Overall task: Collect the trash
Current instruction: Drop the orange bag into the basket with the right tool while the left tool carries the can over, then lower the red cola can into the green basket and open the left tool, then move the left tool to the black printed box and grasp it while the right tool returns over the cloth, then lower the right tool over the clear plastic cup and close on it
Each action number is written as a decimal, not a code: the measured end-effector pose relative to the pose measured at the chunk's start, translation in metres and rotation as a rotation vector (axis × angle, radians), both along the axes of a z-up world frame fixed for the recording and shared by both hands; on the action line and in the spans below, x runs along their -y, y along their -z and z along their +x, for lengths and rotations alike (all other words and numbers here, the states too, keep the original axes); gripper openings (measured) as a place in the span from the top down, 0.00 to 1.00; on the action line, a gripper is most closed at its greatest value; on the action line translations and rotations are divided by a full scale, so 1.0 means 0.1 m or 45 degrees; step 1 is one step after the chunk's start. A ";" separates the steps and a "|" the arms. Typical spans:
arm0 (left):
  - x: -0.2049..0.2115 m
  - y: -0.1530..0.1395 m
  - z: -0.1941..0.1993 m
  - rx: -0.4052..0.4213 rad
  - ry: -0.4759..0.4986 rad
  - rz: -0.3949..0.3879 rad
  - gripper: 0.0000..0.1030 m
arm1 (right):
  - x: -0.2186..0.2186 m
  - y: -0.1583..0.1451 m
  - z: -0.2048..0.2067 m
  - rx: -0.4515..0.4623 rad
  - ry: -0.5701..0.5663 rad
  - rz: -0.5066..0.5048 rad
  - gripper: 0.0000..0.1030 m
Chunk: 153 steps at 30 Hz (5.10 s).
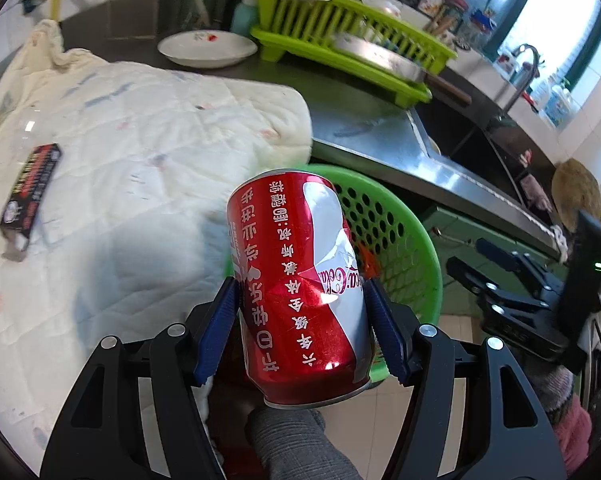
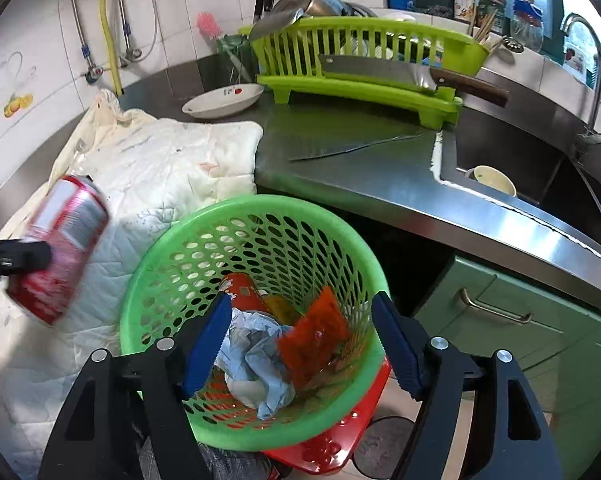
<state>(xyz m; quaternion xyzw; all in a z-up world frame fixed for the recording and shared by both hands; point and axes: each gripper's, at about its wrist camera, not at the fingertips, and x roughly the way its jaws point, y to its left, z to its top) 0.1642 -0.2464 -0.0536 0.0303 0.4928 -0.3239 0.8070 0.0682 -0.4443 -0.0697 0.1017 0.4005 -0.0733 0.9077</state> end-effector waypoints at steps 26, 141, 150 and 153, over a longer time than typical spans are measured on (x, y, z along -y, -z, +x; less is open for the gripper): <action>0.59 0.30 -0.24 -0.049 0.145 0.024 0.34 | 0.23 -0.14 -0.59 0.085 0.074 0.010 0.22; -3.30 -0.13 1.10 0.277 -0.657 0.100 0.56 | -2.98 0.06 3.47 -0.198 -0.463 0.553 0.19; -3.33 -0.12 1.12 0.278 -0.647 0.072 0.56 | -3.09 0.19 3.79 -0.226 -0.383 0.647 0.20; -3.32 -0.12 1.12 0.273 -0.642 0.065 0.56 | -3.09 0.25 3.86 -0.235 -0.342 0.708 0.20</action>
